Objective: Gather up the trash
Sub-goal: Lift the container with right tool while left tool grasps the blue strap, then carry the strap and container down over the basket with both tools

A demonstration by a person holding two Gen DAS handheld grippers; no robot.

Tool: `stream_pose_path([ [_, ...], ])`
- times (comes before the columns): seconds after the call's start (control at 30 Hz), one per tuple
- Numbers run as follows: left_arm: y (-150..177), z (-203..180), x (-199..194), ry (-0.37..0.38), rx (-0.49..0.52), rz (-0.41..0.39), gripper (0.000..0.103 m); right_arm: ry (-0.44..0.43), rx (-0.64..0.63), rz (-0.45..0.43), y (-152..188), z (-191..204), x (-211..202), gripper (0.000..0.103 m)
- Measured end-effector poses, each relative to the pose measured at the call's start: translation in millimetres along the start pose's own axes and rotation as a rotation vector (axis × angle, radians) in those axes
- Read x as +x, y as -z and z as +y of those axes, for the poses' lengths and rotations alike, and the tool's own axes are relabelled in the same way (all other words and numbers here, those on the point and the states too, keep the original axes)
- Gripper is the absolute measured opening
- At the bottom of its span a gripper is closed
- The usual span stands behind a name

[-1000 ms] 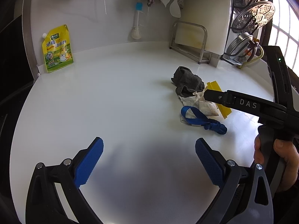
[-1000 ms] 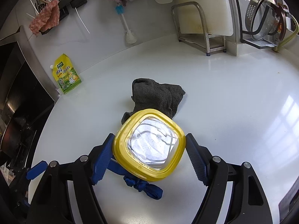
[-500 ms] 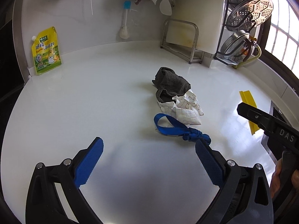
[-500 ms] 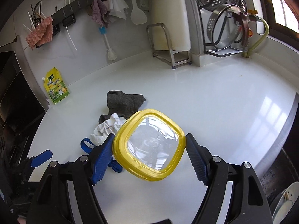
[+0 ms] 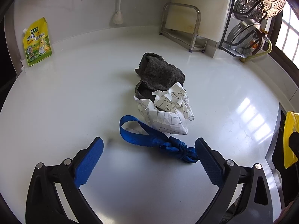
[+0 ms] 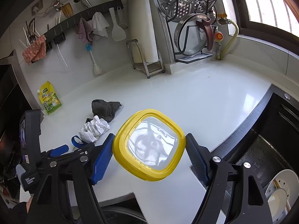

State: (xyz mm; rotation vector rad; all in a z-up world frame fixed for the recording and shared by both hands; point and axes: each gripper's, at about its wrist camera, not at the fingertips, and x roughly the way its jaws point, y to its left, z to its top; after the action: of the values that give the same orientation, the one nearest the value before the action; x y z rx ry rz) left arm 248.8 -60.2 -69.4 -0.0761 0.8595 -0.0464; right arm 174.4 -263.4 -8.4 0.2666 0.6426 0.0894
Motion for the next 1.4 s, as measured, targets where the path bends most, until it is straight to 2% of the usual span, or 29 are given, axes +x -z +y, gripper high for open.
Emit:
stream_pose_path([
  [0.13,2.0,-5.4,1.4,-0.016,0.016,0.005,0.081,-0.019,0.026,-0.004,0.4,-5.9,-2.0,0.073],
  [0.23,3.5,-7.0,0.9,-0.004,0.016,0.002,0.071,-0.033,0.033,-0.004,2.4,-7.5,-2.4,0.073],
  [0.33,6.0,-5.8,0.1,0.011,0.013,0.000,0.056,-0.036,0.033,-0.005,3.8,-7.0,-2.9,0.073],
  [0.37,6.9,-4.7,-0.8,0.013,0.012,-0.003,0.056,-0.037,0.033,-0.004,4.3,-6.9,-3.0,0.073],
  [0.43,9.4,-2.0,-3.4,0.027,0.011,-0.010,0.044,-0.039,0.029,-0.005,5.2,-6.2,-3.6,0.073],
  [0.53,12.0,2.1,-7.3,0.054,0.011,-0.010,0.038,-0.046,0.026,-0.005,7.5,-4.9,-4.8,0.073],
  [0.7,17.4,5.0,-19.9,0.056,0.057,-0.025,0.017,-0.054,0.030,-0.002,12.5,-2.0,-8.2,0.073],
  [1.13,40.0,25.6,-67.5,0.076,0.138,-0.085,0.017,-0.061,0.028,0.013,39.3,14.7,-34.0,0.073],
  [1.4,76.3,23.6,-108.1,0.111,0.193,-0.099,0.017,-0.037,0.037,0.035,74.4,29.8,-71.9,0.073],
])
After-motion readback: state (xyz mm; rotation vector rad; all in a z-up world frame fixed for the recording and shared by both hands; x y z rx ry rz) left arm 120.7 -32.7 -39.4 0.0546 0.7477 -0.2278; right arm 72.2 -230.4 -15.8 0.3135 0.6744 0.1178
